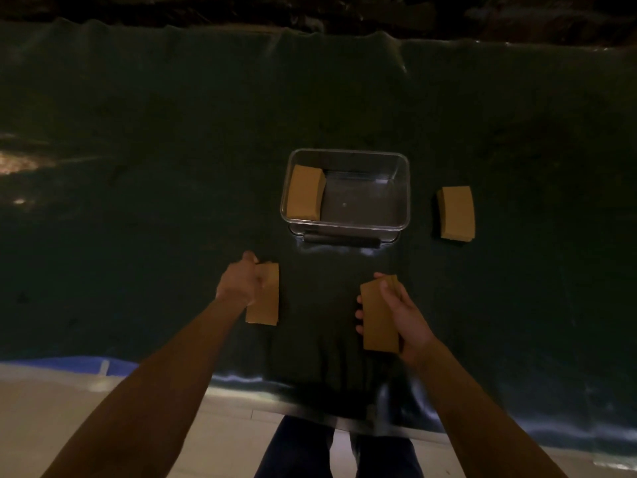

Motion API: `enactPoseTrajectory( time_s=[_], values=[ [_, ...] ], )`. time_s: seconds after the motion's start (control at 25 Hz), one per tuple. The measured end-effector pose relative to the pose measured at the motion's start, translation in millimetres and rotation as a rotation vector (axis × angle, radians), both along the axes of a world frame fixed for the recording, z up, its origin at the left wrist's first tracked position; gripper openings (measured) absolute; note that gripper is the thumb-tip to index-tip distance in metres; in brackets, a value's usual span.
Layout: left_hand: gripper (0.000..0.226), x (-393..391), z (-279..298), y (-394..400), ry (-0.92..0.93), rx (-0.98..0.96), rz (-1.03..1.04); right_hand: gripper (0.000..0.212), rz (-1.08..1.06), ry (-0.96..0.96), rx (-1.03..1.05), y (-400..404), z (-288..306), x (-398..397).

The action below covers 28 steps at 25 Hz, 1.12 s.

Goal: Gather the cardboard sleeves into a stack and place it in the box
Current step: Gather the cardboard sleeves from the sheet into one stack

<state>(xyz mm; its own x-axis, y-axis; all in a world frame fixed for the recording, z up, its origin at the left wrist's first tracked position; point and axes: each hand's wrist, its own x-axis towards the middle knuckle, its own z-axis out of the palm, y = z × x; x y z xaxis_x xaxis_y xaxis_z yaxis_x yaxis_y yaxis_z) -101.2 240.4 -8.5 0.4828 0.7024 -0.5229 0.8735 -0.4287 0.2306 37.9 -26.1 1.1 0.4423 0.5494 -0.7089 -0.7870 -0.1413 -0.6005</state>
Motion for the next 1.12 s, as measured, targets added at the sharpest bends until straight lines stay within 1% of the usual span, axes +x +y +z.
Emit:
enactPoseTrajectory(
  time_s=[0.12, 0.16, 0.2, 0.24, 0.28, 0.36, 0.4, 0.44, 0.48, 0.56, 0.64, 0.8, 0.88, 0.96, 1.04, 1.08, 1.12],
  values=[
    [0.038, 2, 6, -4, 0.019, 0.103, -0.009, 0.02, 0.004, 0.001, 0.012, 2, 0, -2],
    [0.037, 4, 11, -3, 0.019, 0.089, -0.026, 0.022, 0.008, -0.009, 0.02, 2, 2, -2],
    [0.036, 7, 16, -1, -0.007, 0.008, -0.024, 0.027, 0.013, -0.022, 0.025, 3, 4, -2],
    [0.034, 12, 23, 0, -0.062, -0.134, -0.003, 0.033, 0.018, -0.037, 0.023, 4, 6, -2],
    [0.034, 16, 31, 1, -0.129, -0.326, 0.03, 0.04, 0.025, -0.046, 0.014, 5, 9, -2],
    [0.037, 24, 52, -8, -0.264, -0.777, 0.087, 0.054, 0.059, -0.053, -0.01, 9, 14, -1],
    [0.039, 28, 60, -17, -0.308, -0.938, 0.08, 0.061, 0.094, -0.045, -0.018, 12, 16, -2],
    [0.04, 34, 66, -26, -0.346, -1.038, 0.065, 0.064, 0.14, -0.021, -0.02, 15, 19, -3],
    [0.039, 39, 68, -36, -0.381, -1.075, 0.06, 0.064, 0.19, 0.018, -0.013, 18, 21, -5],
    [0.031, 51, 67, -55, -0.435, -1.019, 0.074, 0.069, 0.242, 0.085, 0.06, 23, 25, -9],
    [0.025, 59, 66, -68, -0.47, -0.887, 0.035, 0.073, 0.198, 0.132, 0.115, 26, 26, -12],
    [0.021, 65, 64, -77, -0.544, -0.575, -0.197, 0.074, 0.126, 0.145, 0.086, 31, 28, -14],
    [0.024, 64, 64, -79, -0.54, -0.485, -0.267, 0.071, 0.081, 0.162, 0.115, 33, 30, -14],
    [0.036, 61, 66, -83, -0.5, -0.422, -0.326, 0.062, 0.02, 0.149, 0.16, 35, 35, -16],
    [0.072, 56, 68, -85, -0.491, -0.277, -0.438, 0.058, -0.011, 0.101, 0.151, 36, 39, -17],
    [0.091, 53, 70, -85, -0.506, -0.258, -0.498, 0.058, -0.024, 0.082, 0.134, 35, 40, -16],
    [0.107, 51, 73, -85, -0.514, -0.306, -0.563, 0.057, -0.038, 0.067, 0.108, 35, 42, -15]
  ],
)
